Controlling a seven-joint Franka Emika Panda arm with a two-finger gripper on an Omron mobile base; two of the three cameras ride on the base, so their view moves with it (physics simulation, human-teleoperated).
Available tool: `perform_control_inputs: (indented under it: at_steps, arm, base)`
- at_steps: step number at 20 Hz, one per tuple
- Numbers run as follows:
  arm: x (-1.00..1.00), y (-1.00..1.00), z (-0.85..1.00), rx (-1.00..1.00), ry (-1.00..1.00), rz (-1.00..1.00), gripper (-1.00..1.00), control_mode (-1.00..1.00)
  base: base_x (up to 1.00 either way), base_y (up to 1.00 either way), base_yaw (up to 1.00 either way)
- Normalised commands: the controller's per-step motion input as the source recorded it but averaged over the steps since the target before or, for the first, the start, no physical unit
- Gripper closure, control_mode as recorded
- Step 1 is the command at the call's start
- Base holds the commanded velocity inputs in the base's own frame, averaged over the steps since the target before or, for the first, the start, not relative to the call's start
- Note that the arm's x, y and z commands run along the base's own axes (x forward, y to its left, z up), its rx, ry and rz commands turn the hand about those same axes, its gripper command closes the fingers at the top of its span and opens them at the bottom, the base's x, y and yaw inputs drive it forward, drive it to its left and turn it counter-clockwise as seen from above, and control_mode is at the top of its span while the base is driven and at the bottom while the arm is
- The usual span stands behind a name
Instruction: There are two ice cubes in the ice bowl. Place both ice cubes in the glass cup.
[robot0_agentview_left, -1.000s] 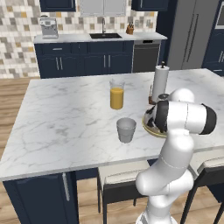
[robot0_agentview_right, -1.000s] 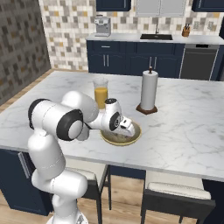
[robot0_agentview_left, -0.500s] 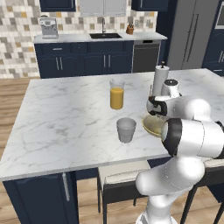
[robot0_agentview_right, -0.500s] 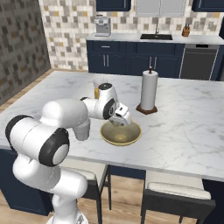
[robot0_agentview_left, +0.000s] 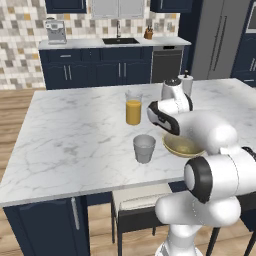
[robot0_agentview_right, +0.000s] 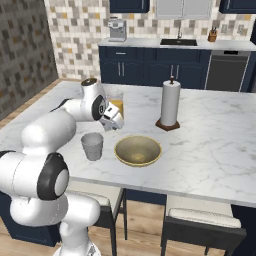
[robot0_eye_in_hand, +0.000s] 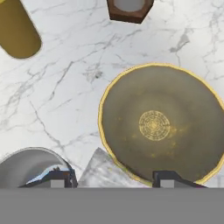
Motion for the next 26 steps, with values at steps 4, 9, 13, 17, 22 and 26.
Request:
perform_control_inputs:
  at_steps: [4,9,13,17,22,26]
  arm:
    - [0.0,1.0,0.12,0.09,0.0,-0.05,1.0,-1.0]
    - [0.0,0.7,-0.05,0.19,0.0,-0.05,1.0,-1.0]
    - [0.0,0.18,-0.09,0.08,0.0,-0.04,1.0,-1.0]
    - [0.04,0.0,-0.22,0.0,0.07,0.0,1.0,-1.0]
    - [0.0,0.0,-0.43,0.0,0.09,0.0,1.0,-1.0]
    - [0.0,0.0,-0.38,0.0,0.05,0.0,1.0,-1.0]
  base:
    - [0.0,0.0,0.0]
    - [0.0,0.0,0.0]
    - [0.0,0.0,0.0]
    - [0.0,0.0,0.0]
    - [0.0,0.0,0.0]
    - [0.0,0.0,0.0]
